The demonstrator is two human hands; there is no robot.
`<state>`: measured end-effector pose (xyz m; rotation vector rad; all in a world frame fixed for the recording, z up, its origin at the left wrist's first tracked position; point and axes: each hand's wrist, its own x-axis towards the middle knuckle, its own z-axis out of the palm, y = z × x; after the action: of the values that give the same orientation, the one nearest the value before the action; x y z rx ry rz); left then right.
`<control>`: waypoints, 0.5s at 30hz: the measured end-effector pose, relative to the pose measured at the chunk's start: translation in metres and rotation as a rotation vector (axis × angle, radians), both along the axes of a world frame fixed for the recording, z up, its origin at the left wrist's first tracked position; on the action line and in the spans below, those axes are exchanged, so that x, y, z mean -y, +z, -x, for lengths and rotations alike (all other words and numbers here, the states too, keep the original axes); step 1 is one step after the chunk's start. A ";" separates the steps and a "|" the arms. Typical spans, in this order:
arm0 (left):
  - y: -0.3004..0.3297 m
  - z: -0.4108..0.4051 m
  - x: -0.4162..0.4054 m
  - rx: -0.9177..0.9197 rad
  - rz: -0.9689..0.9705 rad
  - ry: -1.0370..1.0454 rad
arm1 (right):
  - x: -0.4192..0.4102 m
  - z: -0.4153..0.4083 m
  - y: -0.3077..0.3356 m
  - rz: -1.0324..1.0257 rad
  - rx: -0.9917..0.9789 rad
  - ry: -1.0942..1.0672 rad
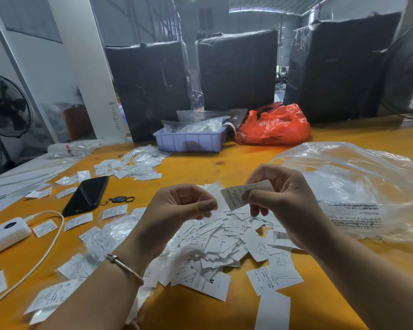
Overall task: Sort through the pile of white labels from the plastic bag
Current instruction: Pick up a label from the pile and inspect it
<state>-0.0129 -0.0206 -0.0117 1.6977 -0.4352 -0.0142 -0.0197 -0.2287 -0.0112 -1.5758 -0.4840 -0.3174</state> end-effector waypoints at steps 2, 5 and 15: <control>0.000 0.000 0.000 0.001 0.007 0.000 | 0.000 0.000 -0.001 0.021 -0.019 0.023; 0.000 0.000 0.001 0.009 0.008 0.002 | 0.000 0.001 -0.002 0.075 -0.028 0.056; -0.002 -0.002 0.000 0.058 0.093 0.089 | 0.001 -0.002 -0.005 0.154 0.019 -0.041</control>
<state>-0.0114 -0.0206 -0.0137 1.6271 -0.3970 0.1190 -0.0173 -0.2297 -0.0163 -1.7356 -0.5014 -0.3327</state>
